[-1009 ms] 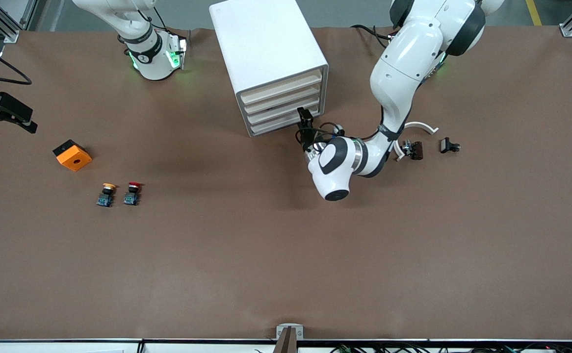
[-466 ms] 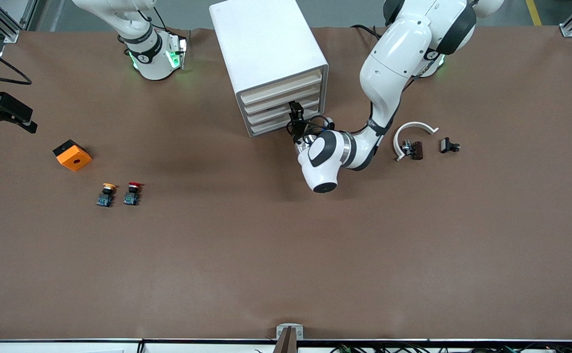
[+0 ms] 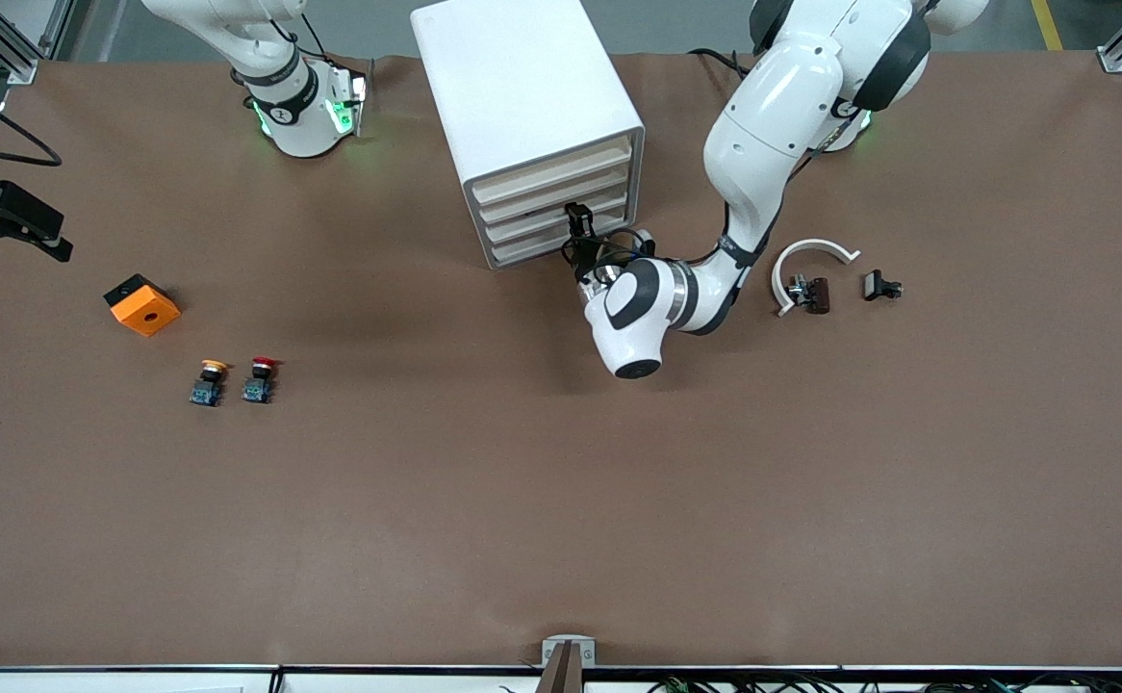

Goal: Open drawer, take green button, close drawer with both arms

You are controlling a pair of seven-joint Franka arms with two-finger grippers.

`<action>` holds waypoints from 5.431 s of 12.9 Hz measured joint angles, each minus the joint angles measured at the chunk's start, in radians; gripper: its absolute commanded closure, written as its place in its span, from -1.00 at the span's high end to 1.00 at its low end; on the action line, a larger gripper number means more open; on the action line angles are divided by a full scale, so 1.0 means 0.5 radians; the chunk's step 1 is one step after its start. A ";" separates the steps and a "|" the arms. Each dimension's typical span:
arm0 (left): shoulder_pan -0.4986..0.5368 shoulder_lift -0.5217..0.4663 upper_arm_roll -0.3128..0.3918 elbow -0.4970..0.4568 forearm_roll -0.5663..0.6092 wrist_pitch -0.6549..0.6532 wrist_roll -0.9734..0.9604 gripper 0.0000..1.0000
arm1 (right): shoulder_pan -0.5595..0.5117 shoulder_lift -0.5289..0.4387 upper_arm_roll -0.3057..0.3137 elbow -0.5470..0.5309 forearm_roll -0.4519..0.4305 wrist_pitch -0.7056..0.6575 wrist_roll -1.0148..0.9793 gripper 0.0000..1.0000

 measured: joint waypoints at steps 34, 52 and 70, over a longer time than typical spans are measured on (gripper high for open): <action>0.354 -0.892 0.778 0.539 1.524 -0.127 2.133 1.00 | 1.611 0.938 0.051 -0.043 0.225 0.688 3.055 1.00; 0.399 -1.627 0.528 -1.127 1.598 1.326 3.391 1.00 | 1.753 1.127 0.050 -0.322 0.338 1.123 3.069 0.02; 0.018 -1.206 0.313 -1.127 1.592 1.841 2.632 1.00 | 1.326 1.003 -0.016 0.367 0.337 -0.138 2.487 -0.62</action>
